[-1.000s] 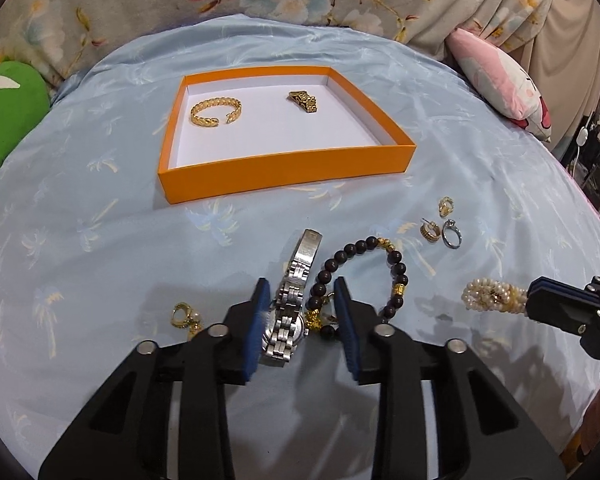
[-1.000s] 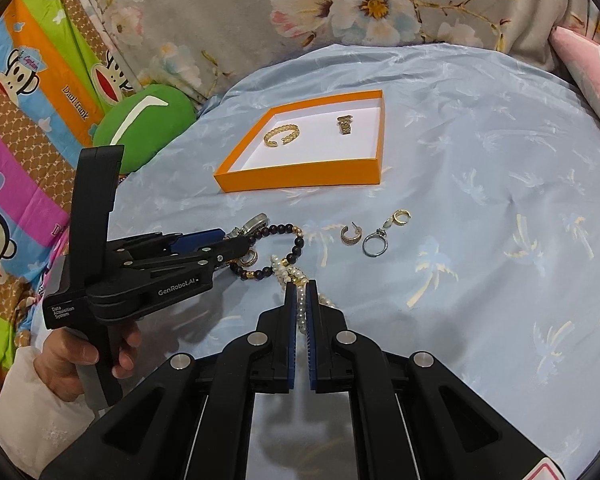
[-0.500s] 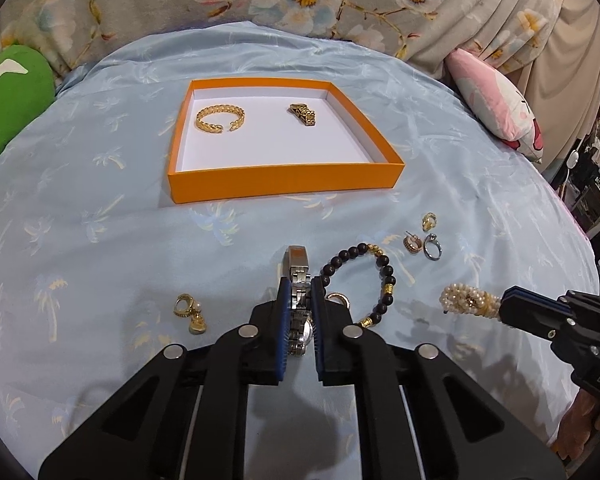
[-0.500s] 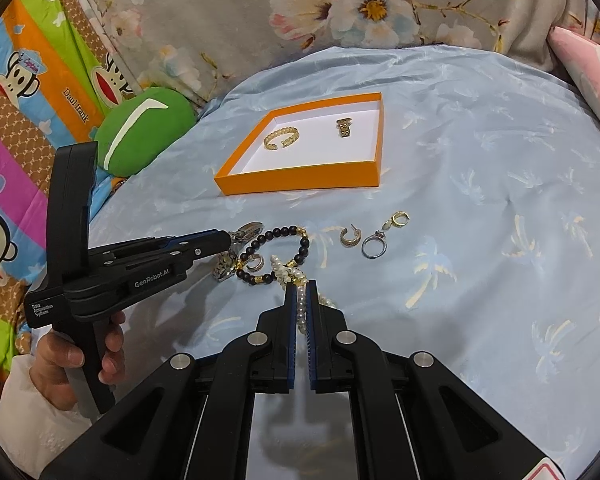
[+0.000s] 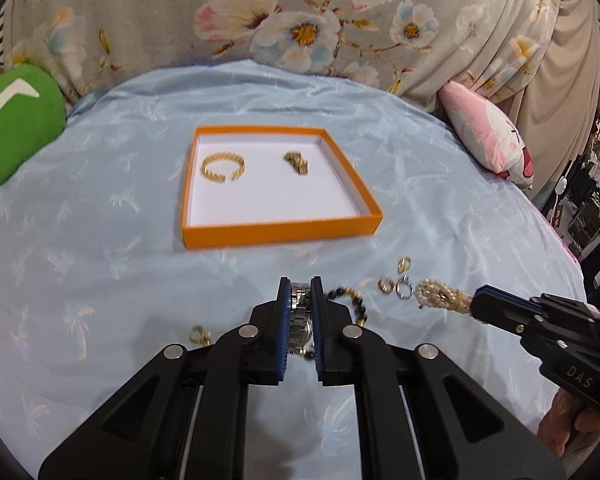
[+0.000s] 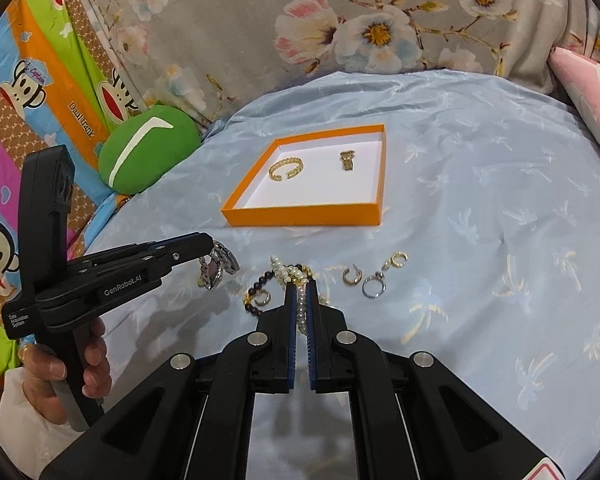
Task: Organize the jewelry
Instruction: 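Carry the silver watch with the left tool while the right tool carries the pearl bracelet into the box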
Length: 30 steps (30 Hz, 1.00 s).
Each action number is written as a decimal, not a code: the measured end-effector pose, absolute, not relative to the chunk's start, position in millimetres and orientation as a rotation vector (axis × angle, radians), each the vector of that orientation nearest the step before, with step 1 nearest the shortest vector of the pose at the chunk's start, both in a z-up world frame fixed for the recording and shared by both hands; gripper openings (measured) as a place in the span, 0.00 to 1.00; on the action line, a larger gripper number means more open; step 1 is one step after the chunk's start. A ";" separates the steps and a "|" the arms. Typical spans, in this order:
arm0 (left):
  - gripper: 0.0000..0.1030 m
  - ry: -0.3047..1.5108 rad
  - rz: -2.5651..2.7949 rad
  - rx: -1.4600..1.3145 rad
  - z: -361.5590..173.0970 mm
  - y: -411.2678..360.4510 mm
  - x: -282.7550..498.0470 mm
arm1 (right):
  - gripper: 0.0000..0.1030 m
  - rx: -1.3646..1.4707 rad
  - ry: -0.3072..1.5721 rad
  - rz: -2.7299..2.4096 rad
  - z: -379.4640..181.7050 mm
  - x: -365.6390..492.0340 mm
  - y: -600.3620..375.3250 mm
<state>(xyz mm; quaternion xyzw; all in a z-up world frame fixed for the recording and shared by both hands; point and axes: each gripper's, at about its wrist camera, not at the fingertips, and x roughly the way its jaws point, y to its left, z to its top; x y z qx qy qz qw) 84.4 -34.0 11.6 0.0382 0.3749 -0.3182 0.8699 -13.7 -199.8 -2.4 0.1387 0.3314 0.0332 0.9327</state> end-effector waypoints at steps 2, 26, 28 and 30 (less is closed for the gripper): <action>0.09 0.763 -0.666 0.086 21.9 -38.0 89.6 | 0.04 0.270 0.653 0.064 7.6 -2.9 -202.3; 0.09 0.775 -0.556 0.081 0.3 -81.6 227.0 | 0.04 0.252 0.723 0.012 -25.0 167.0 -224.2; 0.09 0.790 -0.551 0.078 -8.6 -82.6 231.3 | 0.04 0.258 0.733 0.010 -30.8 171.1 -225.6; 0.09 0.802 -0.546 0.075 -15.7 -83.0 234.5 | 0.04 0.258 0.745 0.005 -37.0 176.0 -227.1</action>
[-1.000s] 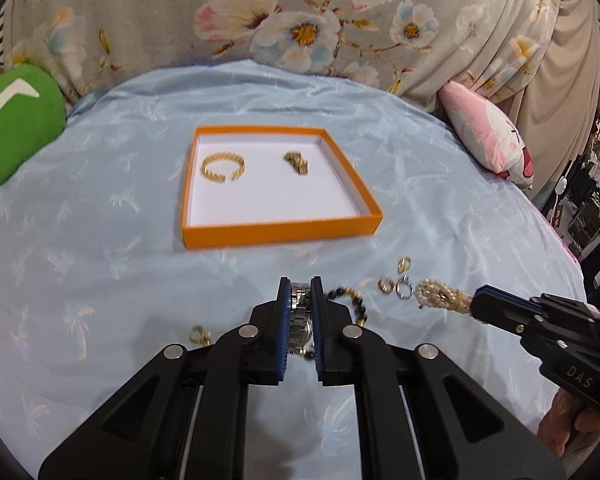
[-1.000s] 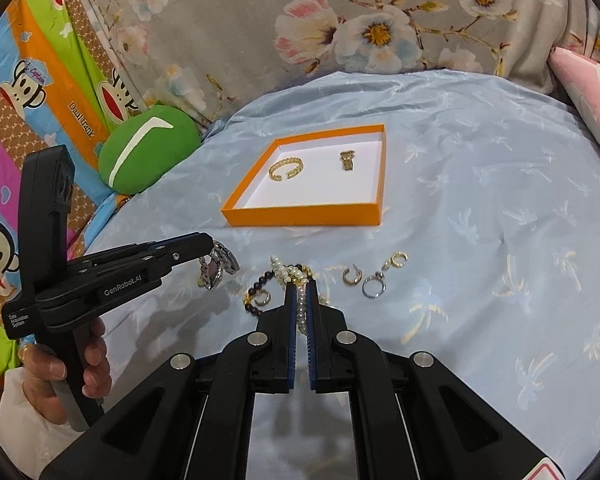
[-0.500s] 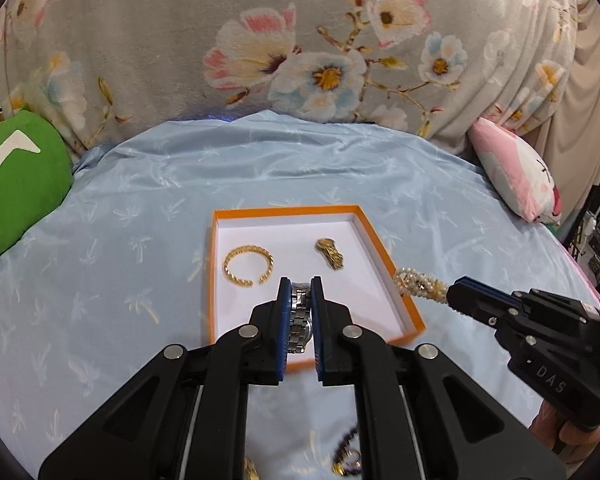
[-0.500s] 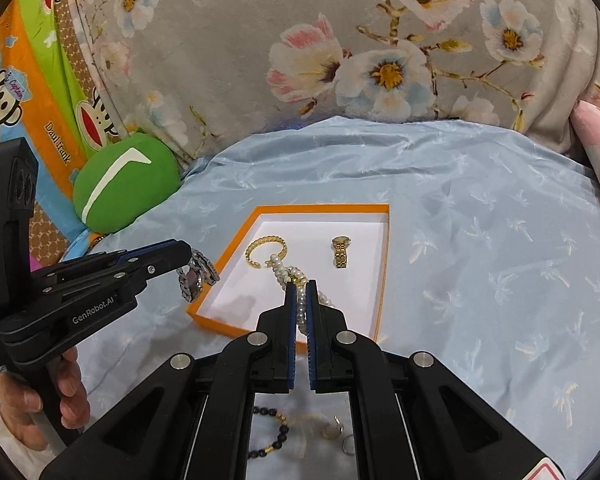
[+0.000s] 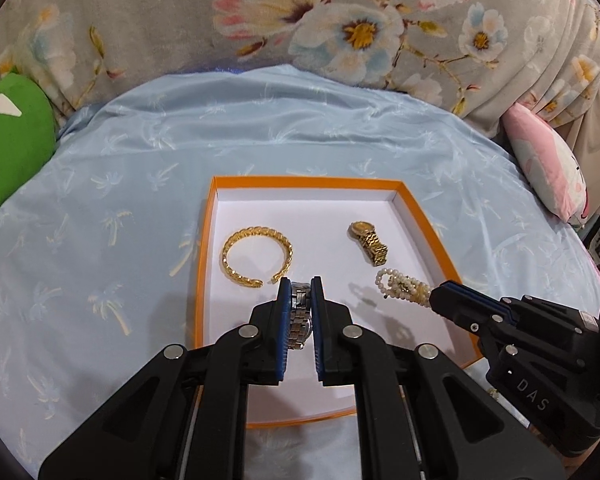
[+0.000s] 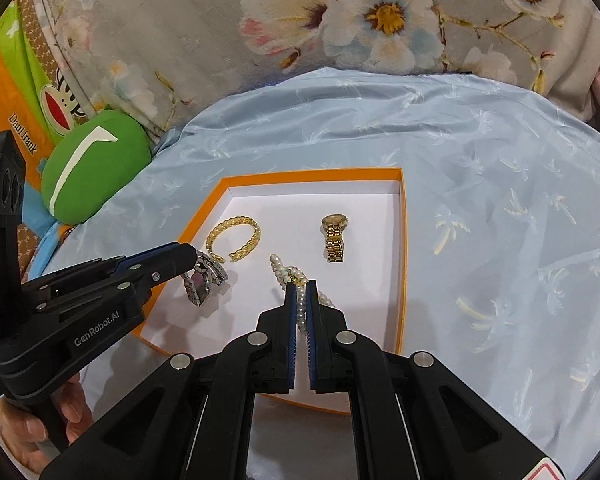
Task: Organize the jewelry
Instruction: 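Carry the silver watch with the left tool while the right tool carries the pearl bracelet into the box, then open the left tool to release the silver watch while the right tool releases the pearl bracelet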
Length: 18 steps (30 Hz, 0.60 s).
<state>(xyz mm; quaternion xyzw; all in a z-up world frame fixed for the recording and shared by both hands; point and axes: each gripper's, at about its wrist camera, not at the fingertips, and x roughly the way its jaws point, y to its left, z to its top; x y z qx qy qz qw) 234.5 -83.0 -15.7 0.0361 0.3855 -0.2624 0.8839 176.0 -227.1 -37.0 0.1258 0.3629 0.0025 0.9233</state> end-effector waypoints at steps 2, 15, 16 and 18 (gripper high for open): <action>0.09 0.816 -0.541 0.069 -22.7 -83.0 237.3 | 0.04 0.261 0.756 0.002 -42.4 180.1 -227.8; 0.54 0.725 -0.464 -0.010 8.0 -45.2 202.2 | 0.15 0.269 0.628 -0.015 -9.4 117.8 -237.4; 0.56 0.715 -0.462 -0.025 13.0 -37.2 194.5 | 0.18 0.268 0.621 -0.012 -6.4 105.8 -236.7; 0.56 0.701 -0.440 -0.030 19.6 -21.6 174.6 | 0.23 0.275 0.613 -0.003 -4.3 76.8 -234.0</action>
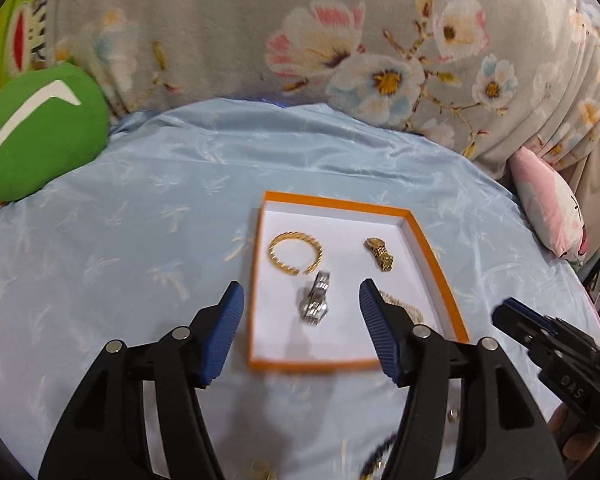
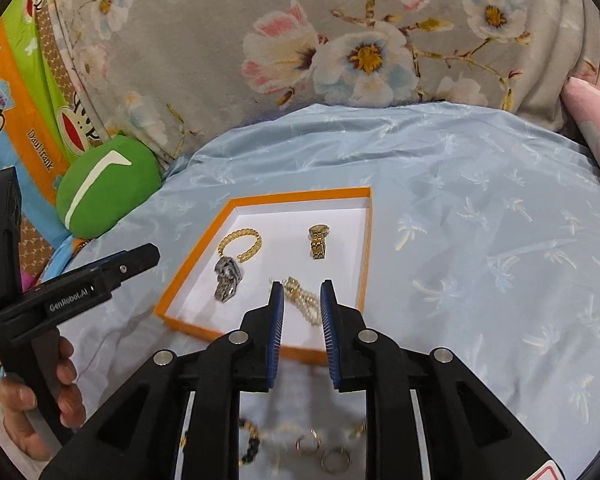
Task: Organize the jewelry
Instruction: 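Open the left tool to release the silver watch while the right tool releases the pearl bracelet, then withdraw both open tools from the box toward the remaining jewelry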
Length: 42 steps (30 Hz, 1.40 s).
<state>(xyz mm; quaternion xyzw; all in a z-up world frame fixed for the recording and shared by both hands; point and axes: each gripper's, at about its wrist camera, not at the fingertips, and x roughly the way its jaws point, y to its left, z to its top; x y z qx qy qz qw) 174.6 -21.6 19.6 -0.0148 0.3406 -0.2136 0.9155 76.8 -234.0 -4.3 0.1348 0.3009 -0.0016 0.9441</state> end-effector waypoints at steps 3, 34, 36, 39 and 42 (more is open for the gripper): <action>0.56 0.705 -0.406 -0.024 18.3 -1.9 143.3 | 0.26 0.272 0.622 0.002 -9.4 40.8 -225.2; 0.56 0.831 -0.279 -0.037 -42.7 46.7 32.0 | 0.26 0.284 0.770 -0.029 -55.2 17.7 -166.9; 0.56 0.832 -0.277 -0.045 -43.2 48.7 33.3 | 0.26 0.293 0.776 -0.040 -57.0 27.1 -169.9; 0.56 0.833 -0.274 -0.050 -44.6 51.2 34.8 | 0.26 0.299 0.794 -0.046 -61.2 39.8 -172.2; 0.56 0.838 -0.272 -0.053 -46.4 52.4 37.1 | 0.26 0.281 0.813 -0.045 -65.4 48.5 -170.0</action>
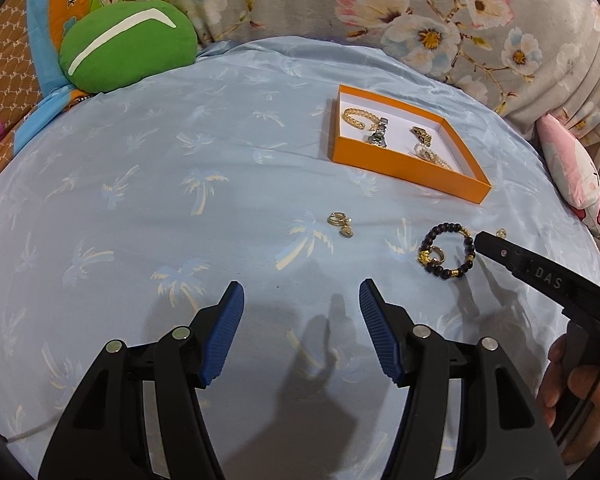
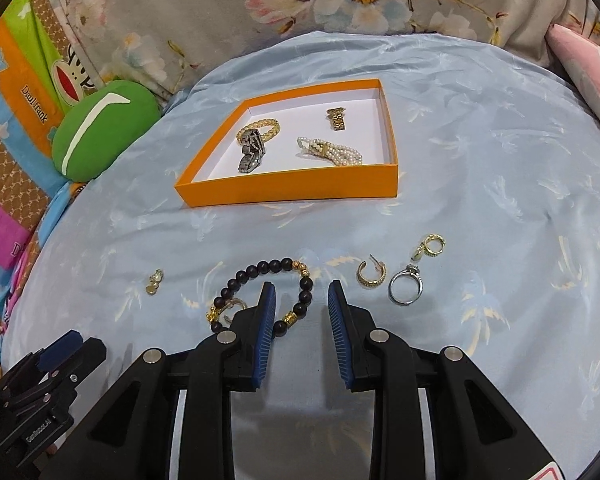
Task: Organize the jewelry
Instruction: 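Withdraw both open tools from the box toward the remaining jewelry, then close the right tool on the black bead bracelet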
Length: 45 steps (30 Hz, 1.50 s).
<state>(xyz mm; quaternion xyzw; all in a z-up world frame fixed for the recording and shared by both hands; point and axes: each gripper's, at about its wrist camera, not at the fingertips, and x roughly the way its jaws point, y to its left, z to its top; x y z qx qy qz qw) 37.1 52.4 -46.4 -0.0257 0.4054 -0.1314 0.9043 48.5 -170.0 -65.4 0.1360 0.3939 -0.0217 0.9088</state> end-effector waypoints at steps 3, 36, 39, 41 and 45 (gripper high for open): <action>0.56 0.841 -0.271 -0.057 -48.5 53.2 38.2 | 0.25 0.269 0.834 -0.042 -71.8 55.4 -166.7; 0.56 0.841 -0.338 -0.036 -43.9 21.1 47.0 | 0.07 0.292 0.789 -0.053 -58.3 -50.6 -198.3; 0.56 0.852 -0.342 -0.033 -46.4 16.8 53.2 | 0.07 0.294 0.799 -0.057 -64.3 -54.8 -199.1; 0.56 0.861 -0.338 -0.042 -48.4 16.4 59.9 | 0.07 0.292 0.804 -0.060 -67.4 -56.2 -198.9; 0.56 0.873 -0.323 -0.069 -53.1 19.5 76.8 | 0.07 0.301 0.809 -0.054 -71.8 -57.2 -197.6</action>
